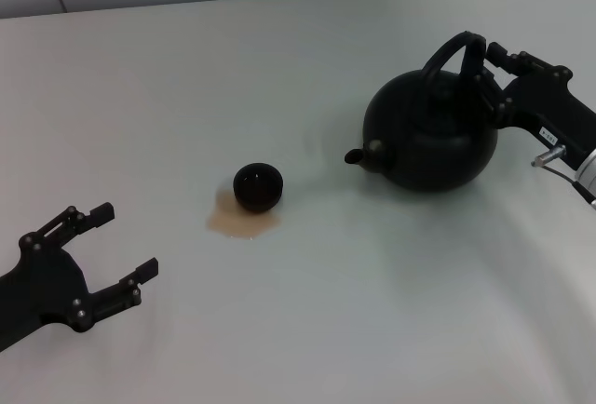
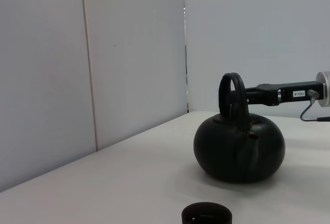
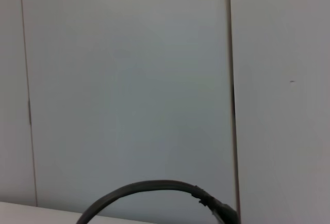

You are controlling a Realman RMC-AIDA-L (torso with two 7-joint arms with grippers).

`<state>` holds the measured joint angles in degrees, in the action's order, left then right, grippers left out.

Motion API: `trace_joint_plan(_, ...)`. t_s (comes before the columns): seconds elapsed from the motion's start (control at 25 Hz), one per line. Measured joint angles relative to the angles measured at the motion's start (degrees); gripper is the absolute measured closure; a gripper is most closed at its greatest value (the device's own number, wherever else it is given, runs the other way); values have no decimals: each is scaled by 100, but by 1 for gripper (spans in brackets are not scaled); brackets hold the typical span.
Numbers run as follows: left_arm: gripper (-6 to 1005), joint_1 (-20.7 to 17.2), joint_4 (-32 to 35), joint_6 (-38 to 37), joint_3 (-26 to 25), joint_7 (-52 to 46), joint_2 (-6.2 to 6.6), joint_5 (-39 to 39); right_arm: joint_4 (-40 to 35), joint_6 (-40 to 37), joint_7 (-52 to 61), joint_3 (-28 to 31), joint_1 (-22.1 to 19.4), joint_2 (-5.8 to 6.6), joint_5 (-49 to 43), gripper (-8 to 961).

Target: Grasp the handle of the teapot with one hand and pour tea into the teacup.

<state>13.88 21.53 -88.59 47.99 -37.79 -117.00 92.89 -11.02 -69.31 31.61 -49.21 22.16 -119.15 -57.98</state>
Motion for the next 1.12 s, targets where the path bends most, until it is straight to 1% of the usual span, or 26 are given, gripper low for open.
trace_joint_plan(0.08, 140, -2, 0, 0, 0, 0, 1, 0, 3, -1, -27, 32, -14, -1, 2, 692)
trace_joint_plan(0.32, 140, -17, 0, 0, 0, -6, 6, 0, 9, -32, -55, 61, -57, -6, 23, 455)
trace_joint_plan(0.56, 140, -17, 0, 0, 0, -8, 10, 0, 7, -146, -60, 61, -134, -9, 14, 258)
trace_joint_plan(0.72, 140, -6, 0, 0, 0, -8, 6, 1, 6, -472, -72, 47, -376, -11, 6, 230)
trace_joint_plan(0.76, 140, -4, 0, 0, 0, -7, 5, 0, 8, -596, -73, 49, -472, -12, 6, 224)
trace_joint_plan(0.8, 140, -8, 0, 0, 0, -7, 4, 1, 14, -846, -76, 56, -701, -12, 17, 217)
trace_joint_plan(0.84, 140, -8, 0, 0, 0, -7, 4, 1, 14, -846, -76, 56, -701, -12, 17, 210)
trace_joint_plan(0.88, 140, -17, 0, 0, 0, -7, 1, 1, 13, -1052, -128, 74, -910, -15, 24, 203)
trace_joint_plan(0.92, 140, -17, 0, 0, 0, -7, 1, 1, 13, -1052, -128, 74, -910, -15, 24, 203)
trace_joint_plan(1.0, 140, -19, -12, 0, 0, -4, -6, 1, 77, -1211, -250, 218, -1162, -27, 29, 203)
trace_joint_plan(1.12, 140, -7, -32, 1, 0, -5, -7, 0, 226, -1247, -338, 359, -1203, -9, 33, 202)
